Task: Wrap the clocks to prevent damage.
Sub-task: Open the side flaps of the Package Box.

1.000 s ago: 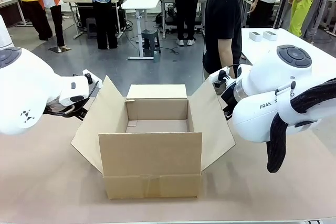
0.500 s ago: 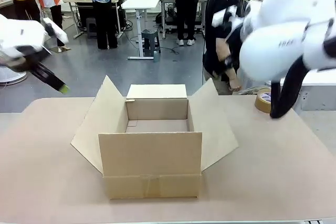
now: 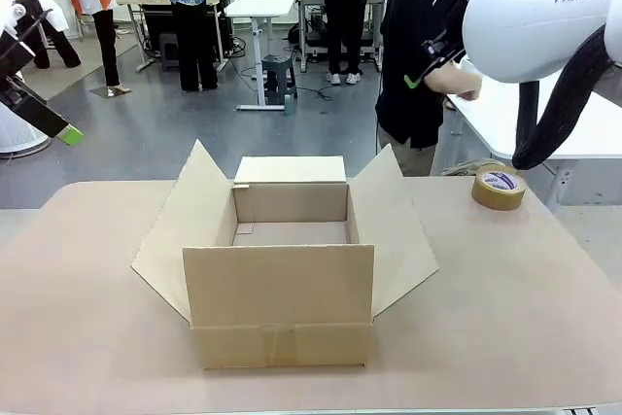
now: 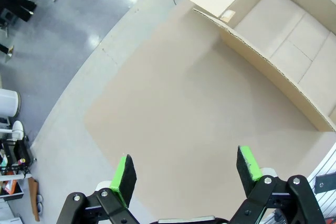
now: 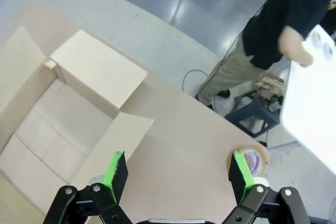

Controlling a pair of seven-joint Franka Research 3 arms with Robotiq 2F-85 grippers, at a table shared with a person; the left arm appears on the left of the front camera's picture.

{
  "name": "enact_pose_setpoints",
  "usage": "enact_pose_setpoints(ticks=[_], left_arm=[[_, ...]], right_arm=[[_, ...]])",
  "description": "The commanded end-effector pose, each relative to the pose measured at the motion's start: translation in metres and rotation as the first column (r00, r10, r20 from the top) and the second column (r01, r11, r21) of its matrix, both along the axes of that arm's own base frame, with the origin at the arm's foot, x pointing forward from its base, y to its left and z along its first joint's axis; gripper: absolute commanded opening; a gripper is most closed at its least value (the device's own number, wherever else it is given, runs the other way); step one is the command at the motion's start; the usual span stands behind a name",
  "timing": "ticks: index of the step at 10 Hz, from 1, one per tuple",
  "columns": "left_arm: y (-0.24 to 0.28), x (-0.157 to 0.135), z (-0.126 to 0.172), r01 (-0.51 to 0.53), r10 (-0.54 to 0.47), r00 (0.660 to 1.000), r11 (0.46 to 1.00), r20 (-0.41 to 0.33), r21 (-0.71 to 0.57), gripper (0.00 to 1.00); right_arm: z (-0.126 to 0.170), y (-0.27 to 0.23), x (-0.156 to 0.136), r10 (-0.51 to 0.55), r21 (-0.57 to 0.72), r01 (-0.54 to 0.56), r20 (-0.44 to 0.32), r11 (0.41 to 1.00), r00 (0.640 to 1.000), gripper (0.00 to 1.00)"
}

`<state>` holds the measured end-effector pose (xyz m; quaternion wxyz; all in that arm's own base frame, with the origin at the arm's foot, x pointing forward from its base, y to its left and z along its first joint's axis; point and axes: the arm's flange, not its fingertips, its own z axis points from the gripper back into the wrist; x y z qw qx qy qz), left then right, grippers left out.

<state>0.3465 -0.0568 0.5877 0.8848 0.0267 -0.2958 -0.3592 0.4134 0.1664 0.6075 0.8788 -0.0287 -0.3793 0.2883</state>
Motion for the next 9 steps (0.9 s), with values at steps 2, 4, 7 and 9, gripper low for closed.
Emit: enact_pose_setpoints(ticks=[2, 4, 7, 9], left_arm=[[-0.0016, 0.0059, -0.0050, -0.013, 0.013, 1.000, 1.000, 0.006, -0.006, 1.00], [-0.0016, 0.0059, -0.0050, -0.013, 0.013, 1.000, 1.000, 0.006, -0.006, 1.00], [-0.0016, 0.0059, -0.0050, -0.013, 0.013, 1.000, 1.000, 0.006, -0.006, 1.00], [-0.0016, 0.0059, -0.0050, -0.013, 0.013, 1.000, 1.000, 0.006, -0.006, 1.00]], right_arm=[[-0.0098, 0.0002, 0.0014, 0.013, 0.013, -0.013, 0.005, 1.000, 1.000, 1.00], [-0.0098, 0.0002, 0.0014, 0.013, 0.013, -0.013, 0.005, 1.000, 1.000, 1.00], [-0.0098, 0.0002, 0.0014, 0.013, 0.013, -0.013, 0.005, 1.000, 1.000, 1.00], [-0.0098, 0.0002, 0.0014, 0.013, 0.013, -0.013, 0.005, 1.000, 1.000, 1.00]])
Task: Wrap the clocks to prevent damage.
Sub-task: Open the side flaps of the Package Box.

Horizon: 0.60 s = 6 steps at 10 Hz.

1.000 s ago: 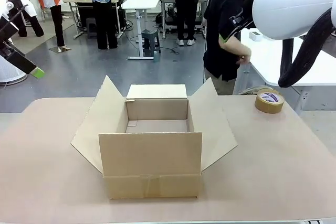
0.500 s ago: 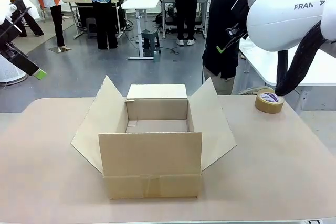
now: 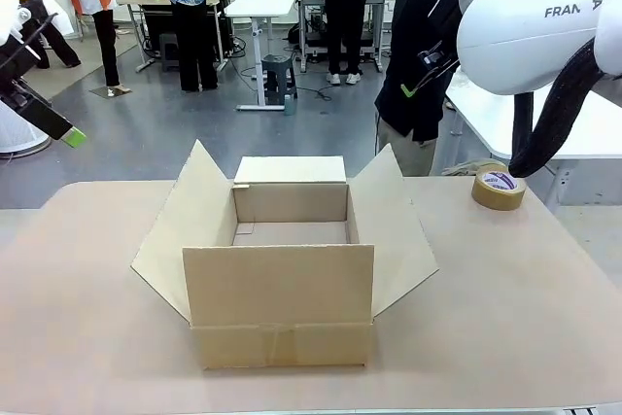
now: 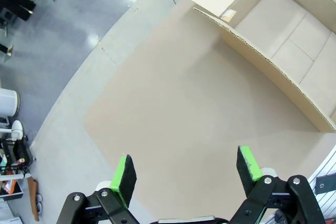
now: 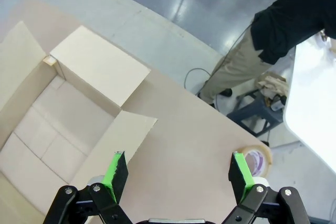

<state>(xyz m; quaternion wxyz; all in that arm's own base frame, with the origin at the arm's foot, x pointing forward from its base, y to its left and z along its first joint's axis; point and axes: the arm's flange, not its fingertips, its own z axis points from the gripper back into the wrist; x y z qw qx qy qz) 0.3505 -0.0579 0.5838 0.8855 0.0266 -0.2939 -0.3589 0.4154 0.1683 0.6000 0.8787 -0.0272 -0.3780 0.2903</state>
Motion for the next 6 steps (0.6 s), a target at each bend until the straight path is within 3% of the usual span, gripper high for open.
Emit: enact_pose_setpoints(ticks=[1, 2, 4, 5, 6], left_arm=[[0.000, 0.000, 0.000, 0.000, 0.000, 1.000, 1.000, 0.000, 0.000, 1.00], [0.003, 0.001, 0.007, 0.177, -0.181, 0.982, 0.981, -0.049, -0.079, 1.00], [0.024, 0.010, 0.006, 0.404, -0.433, 0.899, 0.875, -0.058, -0.268, 1.00], [0.032, 0.016, 0.002, 0.452, -0.492, 0.868, 0.836, -0.061, -0.311, 1.00], [0.039, 0.018, 0.000, 0.472, -0.512, 0.856, 0.829, -0.068, -0.300, 1.00]], right_arm=[[0.000, 0.000, 0.000, 0.000, 0.000, 0.000, 0.000, 1.000, 1.000, 1.00], [0.009, -0.018, 0.000, 0.176, 0.115, -0.180, 0.041, 0.977, 0.983, 1.00], [0.006, -0.071, 0.006, 0.322, 0.207, -0.323, 0.037, 0.923, 0.946, 1.00], [-0.001, -0.096, 0.006, 0.431, 0.251, -0.424, 0.032, 0.870, 0.902, 1.00], [-0.012, -0.123, 0.009, 0.449, 0.252, -0.434, -0.003, 0.865, 0.894, 1.00]])
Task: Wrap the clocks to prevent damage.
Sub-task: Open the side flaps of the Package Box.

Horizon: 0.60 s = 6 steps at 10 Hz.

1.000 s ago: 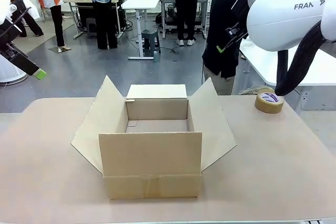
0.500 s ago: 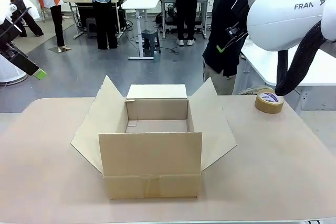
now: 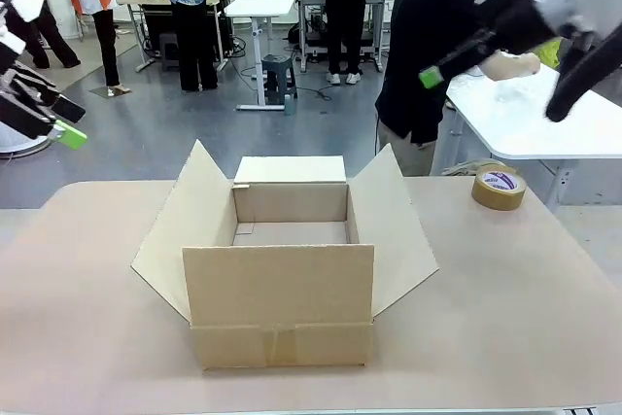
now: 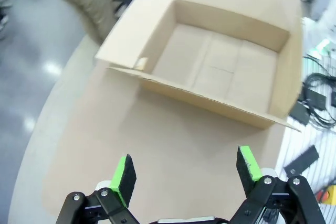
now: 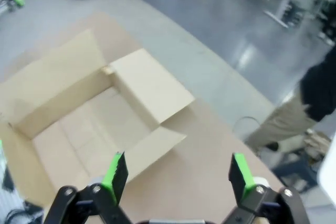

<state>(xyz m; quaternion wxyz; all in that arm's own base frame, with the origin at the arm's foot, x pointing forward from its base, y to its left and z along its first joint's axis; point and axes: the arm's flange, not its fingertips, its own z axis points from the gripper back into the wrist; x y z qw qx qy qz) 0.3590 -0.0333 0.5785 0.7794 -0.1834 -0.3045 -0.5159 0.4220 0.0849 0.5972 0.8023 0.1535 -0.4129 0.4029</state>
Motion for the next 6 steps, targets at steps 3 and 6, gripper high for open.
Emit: enact_pose_setpoints(ticks=[3, 6], left_arm=[[0.040, 0.017, 0.015, -0.016, 0.016, 1.000, 0.999, 0.001, 0.037, 1.00], [0.068, 0.016, 0.030, -0.090, 0.088, 0.995, 0.995, 0.041, 0.048, 1.00]], right_arm=[[-0.037, -0.091, -0.007, 0.174, -0.079, -0.183, -0.101, 0.980, 0.979, 1.00], [-0.032, -0.122, -0.022, 0.117, -0.064, -0.121, -0.075, 0.991, 0.990, 1.00]])
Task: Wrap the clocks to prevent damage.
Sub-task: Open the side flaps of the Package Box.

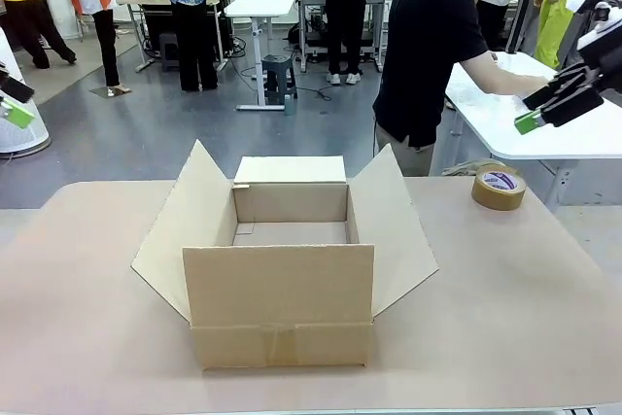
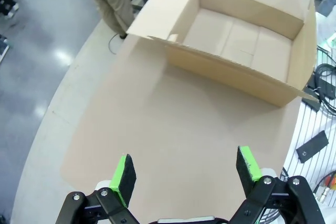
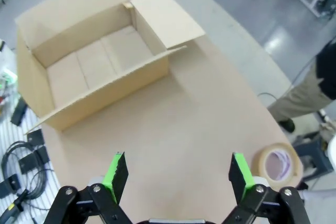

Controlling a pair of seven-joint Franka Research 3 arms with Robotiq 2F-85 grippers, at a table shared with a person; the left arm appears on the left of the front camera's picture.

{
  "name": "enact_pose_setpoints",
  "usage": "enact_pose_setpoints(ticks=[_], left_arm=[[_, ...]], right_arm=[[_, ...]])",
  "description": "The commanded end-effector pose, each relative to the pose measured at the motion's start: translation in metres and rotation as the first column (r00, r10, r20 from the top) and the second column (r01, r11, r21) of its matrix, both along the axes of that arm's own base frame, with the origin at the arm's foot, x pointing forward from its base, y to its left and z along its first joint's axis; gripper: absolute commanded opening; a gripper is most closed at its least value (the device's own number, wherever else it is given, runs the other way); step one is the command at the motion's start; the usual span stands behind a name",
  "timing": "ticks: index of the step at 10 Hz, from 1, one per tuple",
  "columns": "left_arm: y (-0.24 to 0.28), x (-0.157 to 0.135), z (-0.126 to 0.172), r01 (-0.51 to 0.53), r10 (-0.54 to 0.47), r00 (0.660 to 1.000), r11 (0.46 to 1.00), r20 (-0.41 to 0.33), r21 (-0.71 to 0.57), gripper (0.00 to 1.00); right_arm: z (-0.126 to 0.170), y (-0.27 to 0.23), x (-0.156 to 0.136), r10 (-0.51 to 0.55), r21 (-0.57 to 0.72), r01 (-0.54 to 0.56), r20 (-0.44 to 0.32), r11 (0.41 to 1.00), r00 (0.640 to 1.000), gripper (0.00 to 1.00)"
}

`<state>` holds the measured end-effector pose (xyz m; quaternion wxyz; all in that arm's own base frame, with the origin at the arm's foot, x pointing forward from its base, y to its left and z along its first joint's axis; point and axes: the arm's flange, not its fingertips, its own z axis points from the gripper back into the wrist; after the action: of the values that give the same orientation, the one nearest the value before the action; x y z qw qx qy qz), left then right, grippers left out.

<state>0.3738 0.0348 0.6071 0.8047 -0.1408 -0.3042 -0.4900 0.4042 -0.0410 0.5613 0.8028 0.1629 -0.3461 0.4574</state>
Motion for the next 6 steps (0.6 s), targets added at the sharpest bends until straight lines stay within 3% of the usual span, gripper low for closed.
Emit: enact_pose_setpoints(ticks=[1, 6], left_arm=[[0.008, 0.001, 0.002, -0.001, 0.001, 1.000, 1.000, 0.005, -0.007, 1.00], [0.041, -0.004, -0.006, -0.013, 0.013, 1.000, 1.000, -0.009, 0.020, 1.00]], right_arm=[[0.003, -0.003, -0.006, -0.015, 0.002, 0.015, 0.025, 1.000, 1.000, 1.00], [0.018, -0.019, -0.034, -0.013, -0.034, 0.014, 0.031, 0.999, 0.999, 1.00]])
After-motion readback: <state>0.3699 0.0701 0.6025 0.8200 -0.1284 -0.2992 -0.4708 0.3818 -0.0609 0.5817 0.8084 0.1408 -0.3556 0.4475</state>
